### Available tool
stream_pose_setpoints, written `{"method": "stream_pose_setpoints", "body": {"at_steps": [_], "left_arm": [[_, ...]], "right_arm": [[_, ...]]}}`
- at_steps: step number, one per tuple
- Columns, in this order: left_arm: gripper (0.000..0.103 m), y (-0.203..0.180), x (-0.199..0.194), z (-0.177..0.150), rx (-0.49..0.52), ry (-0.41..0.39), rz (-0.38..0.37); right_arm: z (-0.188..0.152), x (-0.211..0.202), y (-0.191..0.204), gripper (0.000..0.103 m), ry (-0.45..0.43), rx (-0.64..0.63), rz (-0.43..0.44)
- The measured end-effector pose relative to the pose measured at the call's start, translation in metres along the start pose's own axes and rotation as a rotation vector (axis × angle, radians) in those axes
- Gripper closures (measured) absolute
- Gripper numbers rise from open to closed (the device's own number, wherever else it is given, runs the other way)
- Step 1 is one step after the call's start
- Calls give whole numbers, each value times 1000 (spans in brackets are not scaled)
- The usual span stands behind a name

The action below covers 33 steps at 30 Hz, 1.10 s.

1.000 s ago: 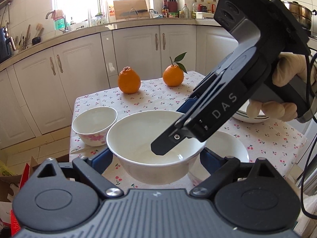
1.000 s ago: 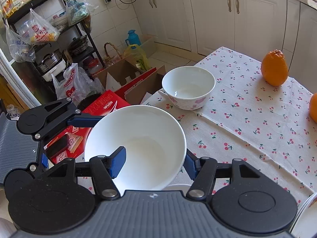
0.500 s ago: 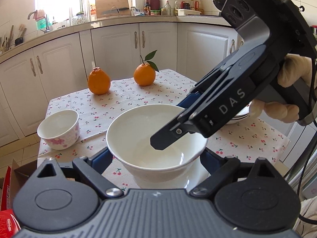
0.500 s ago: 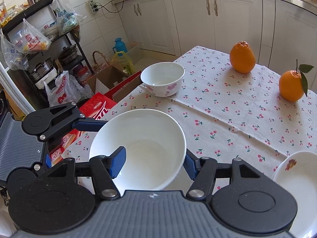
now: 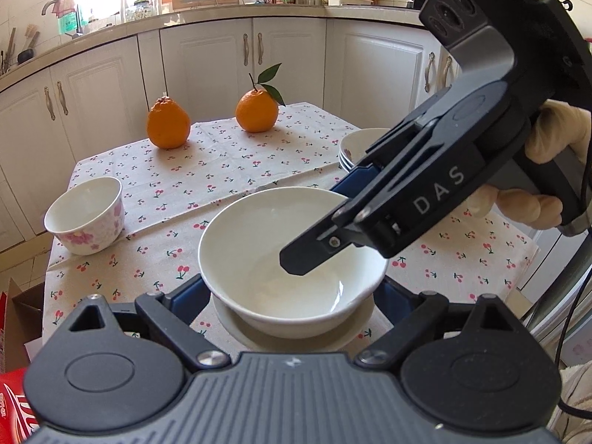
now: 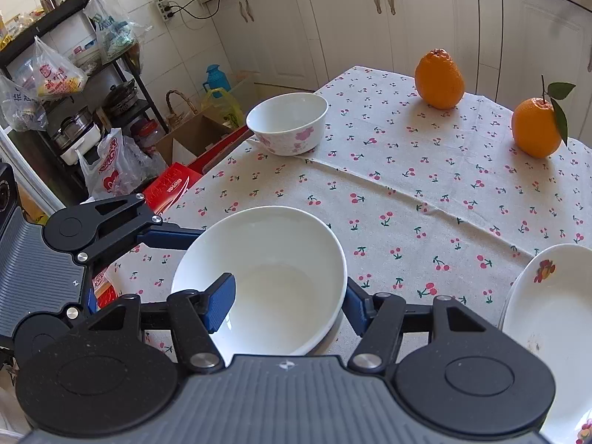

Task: Organize plates and bowls
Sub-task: 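Carry the white bowl toward the plate stack with the right gripper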

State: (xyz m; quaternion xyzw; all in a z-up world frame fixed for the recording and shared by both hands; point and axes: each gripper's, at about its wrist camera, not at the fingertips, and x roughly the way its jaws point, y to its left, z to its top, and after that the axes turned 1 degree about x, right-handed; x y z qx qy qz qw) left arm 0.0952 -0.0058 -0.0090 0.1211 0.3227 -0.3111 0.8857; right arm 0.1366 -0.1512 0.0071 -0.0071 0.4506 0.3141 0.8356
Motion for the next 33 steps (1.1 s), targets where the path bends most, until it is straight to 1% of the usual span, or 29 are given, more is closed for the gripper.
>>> {"method": "stream_pose_setpoints", "body": {"at_steps": [13,20,24,26,28,31,33], "left_arm": [[9,2,5,-4,-3,27,-10],[9,2,6,-6,-3,32,-14],[8,1,5,-6,3,28,-12],[7,1,5,-6,9,25,-9],[6,1,2,-6,13,22,-11],[5,0,-3,-7,13,21,-17],[5,1,-8,-9,14,22,-19]], "right_arm": [[-1,3,1,35,1,-14,-3],[-3,4,5,35,-2,-34,-23],[-3,5,5,30,-6,-40,-24],[-2,3,6,25,-17,-44,-18],[-2,0,8,13,-33,-51,-26],[0,-3,10,6,-50,-63,-40],[1,-5,10,3,-56,-64,-43]]}}
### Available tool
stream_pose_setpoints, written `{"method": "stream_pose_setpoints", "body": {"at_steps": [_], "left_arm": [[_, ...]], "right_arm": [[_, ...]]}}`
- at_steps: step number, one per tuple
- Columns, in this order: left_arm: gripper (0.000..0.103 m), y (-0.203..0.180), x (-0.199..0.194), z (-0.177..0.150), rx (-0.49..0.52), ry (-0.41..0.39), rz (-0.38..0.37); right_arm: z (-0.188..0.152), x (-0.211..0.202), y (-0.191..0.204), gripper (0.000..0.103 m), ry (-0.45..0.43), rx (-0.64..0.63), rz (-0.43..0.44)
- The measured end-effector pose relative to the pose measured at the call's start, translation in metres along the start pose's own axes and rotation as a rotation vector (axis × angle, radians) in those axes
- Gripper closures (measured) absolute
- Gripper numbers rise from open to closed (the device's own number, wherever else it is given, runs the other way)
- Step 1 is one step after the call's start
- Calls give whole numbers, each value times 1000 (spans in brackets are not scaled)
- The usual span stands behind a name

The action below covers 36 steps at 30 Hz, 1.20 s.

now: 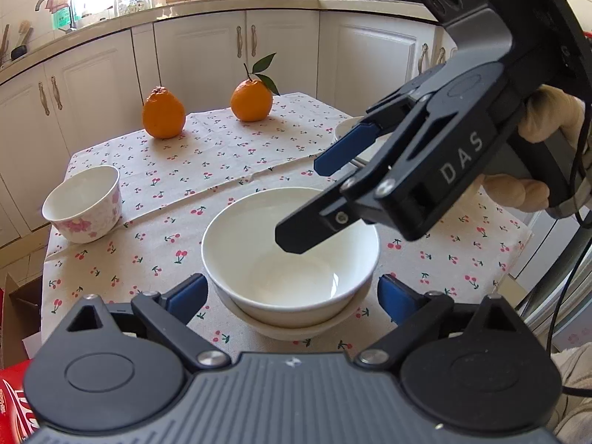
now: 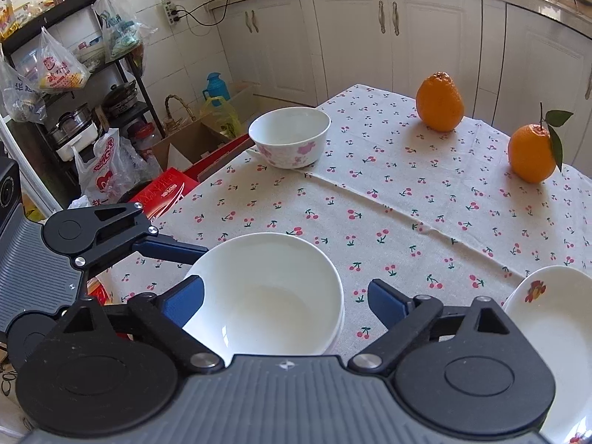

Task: Organize plates and bowls
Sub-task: 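Carry the white bowl toward the plate stack with the right gripper, then lower the bowl beside the plate stack and open the right gripper, then move the right gripper to the pink-flower bowl and grasp its rim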

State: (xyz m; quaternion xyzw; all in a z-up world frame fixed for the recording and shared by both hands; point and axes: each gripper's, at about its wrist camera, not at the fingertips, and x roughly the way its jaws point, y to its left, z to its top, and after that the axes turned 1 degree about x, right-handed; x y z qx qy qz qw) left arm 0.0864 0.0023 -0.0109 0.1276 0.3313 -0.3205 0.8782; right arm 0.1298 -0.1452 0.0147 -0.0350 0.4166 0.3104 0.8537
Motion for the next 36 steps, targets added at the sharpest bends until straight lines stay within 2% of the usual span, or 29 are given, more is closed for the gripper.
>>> {"method": "stream_pose_setpoints", "body": {"at_steps": [6,16,25,31,36], "left_arm": [[5,7,-19,-7,5,-13,17],[4,65,-29,-6,-63,-78,179],[4,121,-11,-1,-128,-136,305],[5,151,11,2,-159,-150,324],[5,167,30,4,-175,-143,304]], "right_arm": [[8,-4,3,0,-6,-20,-22],[54,-5,17,0,-31,-59,-23],[111,28,33,0,5,-102,-8],[147,66,28,0,62,-91,15],[169,100,10,0,134,-23,71]]}}
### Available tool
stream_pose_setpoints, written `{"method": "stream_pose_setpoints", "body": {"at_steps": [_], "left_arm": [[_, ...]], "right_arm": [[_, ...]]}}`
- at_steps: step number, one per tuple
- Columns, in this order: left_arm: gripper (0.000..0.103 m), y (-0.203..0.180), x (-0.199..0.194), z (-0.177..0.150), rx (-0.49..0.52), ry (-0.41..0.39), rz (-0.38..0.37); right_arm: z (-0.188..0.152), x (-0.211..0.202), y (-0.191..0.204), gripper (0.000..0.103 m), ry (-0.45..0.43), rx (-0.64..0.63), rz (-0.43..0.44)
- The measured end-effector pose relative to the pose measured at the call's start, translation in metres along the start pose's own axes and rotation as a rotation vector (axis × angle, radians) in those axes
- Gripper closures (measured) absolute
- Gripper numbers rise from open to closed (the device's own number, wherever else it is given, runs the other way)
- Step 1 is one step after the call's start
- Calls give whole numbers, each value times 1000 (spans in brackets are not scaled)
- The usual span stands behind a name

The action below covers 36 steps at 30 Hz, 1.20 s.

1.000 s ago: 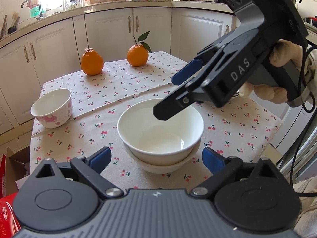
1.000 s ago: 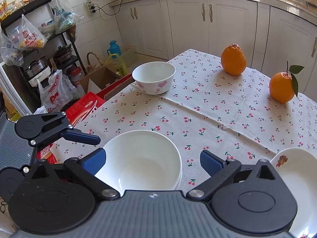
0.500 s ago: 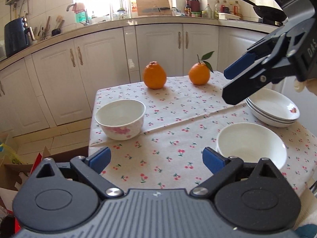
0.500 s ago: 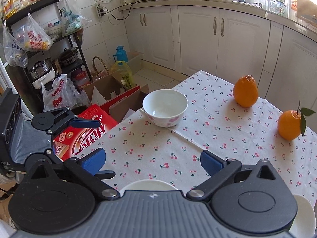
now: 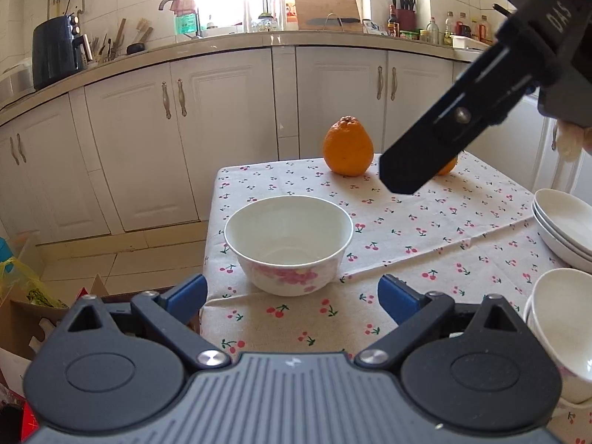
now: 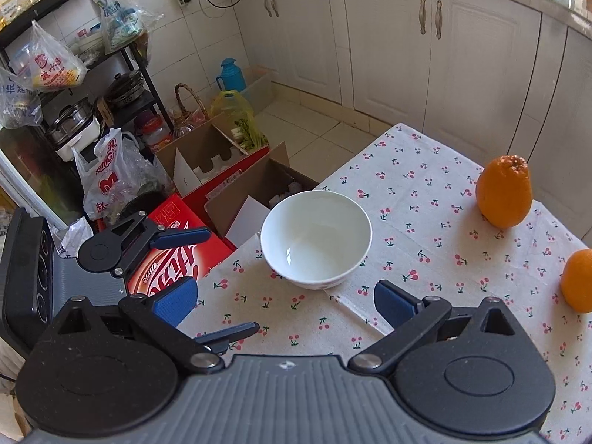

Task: Organize plates and bowls
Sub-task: 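Move the right gripper to the pink-flower bowl and grasp its rim, then lift the pink-flower bowl with the right gripper and carry it to the white bowl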

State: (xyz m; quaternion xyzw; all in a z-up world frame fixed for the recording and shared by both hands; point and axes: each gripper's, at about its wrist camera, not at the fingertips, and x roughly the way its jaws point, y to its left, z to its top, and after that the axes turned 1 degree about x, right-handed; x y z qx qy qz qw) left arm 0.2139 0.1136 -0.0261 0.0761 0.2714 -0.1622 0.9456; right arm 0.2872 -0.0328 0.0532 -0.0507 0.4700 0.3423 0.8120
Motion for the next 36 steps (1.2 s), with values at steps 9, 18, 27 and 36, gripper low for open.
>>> {"method": "stream_pose_setpoints", "body": {"at_steps": [9,18,27,36], "left_arm": [[5,8,33,2,-20,10,-28],[6,9,55,3,-7,29,-41],[8,10,64,4,11,28,-45],[12,8,65,8,23,19,-46]], "right_arm": [[32,52,-36,3,65,94,28],[42,90,-61,18,105,140,42],[39,108,-70,33,117,161,75],[38,111,-68,40,117,148,89]]}}
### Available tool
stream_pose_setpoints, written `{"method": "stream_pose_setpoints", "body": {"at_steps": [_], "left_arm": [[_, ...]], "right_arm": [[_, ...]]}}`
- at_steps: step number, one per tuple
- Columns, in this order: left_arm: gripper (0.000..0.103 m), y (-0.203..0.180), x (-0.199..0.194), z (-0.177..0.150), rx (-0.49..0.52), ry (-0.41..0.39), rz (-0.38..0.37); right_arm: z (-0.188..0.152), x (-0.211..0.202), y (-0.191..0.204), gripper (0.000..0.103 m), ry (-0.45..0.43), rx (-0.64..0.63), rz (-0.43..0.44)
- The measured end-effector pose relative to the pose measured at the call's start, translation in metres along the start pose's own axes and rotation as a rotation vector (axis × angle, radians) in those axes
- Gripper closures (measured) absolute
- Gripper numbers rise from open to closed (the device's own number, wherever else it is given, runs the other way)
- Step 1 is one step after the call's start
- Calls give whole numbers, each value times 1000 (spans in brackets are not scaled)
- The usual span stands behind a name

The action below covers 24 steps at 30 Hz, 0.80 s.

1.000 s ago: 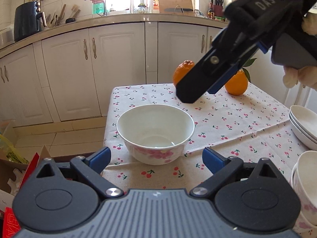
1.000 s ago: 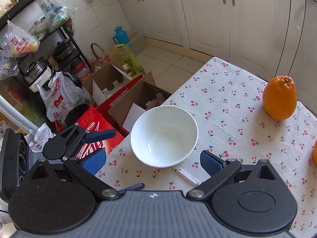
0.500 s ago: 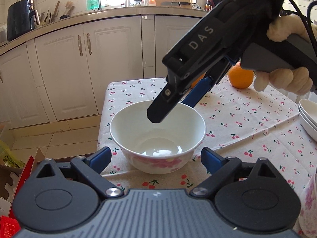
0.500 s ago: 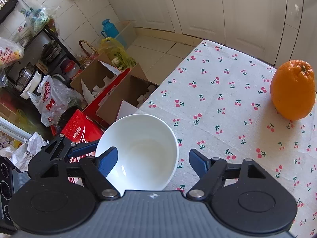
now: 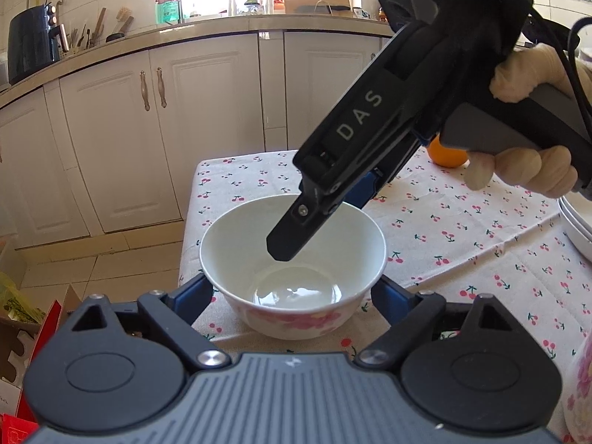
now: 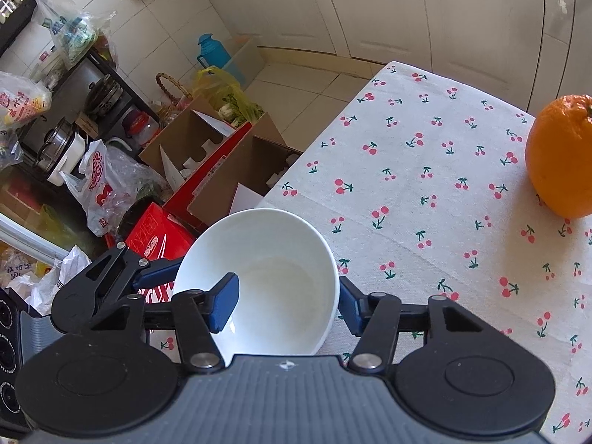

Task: Organize plates and bowls
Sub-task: 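Lift the pink-flower bowl with the right gripper and carry it to the white bowl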

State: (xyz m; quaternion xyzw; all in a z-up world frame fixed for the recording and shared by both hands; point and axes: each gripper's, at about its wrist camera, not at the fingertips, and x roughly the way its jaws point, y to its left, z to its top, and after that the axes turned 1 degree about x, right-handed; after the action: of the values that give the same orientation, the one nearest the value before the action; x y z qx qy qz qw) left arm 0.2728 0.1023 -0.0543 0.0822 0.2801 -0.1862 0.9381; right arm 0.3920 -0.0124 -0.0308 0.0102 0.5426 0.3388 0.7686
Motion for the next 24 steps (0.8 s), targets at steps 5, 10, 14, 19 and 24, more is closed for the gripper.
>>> {"method": "stream_pose_setpoints", "body": {"at_steps": [5,10,14,19,24], "left_arm": [[12,0,0,1,1,4,0],[12,-1,-6,4,1,6,-11],[12,-5,-11,5,14,7,-11],[12,-13,-23,7,21,2,-22],[12,-25,-36,12,36,-7,-27]], "right_arm": [[0,0,1,40,1,-2,-1],[-3,-1,3,40,8,-4,-9],[-8,-9,5,40,-8,-6,-1],[-18,-23,8,40,-18,-11,-3],[-30,-43,12,40,-46,-8,2]]}}
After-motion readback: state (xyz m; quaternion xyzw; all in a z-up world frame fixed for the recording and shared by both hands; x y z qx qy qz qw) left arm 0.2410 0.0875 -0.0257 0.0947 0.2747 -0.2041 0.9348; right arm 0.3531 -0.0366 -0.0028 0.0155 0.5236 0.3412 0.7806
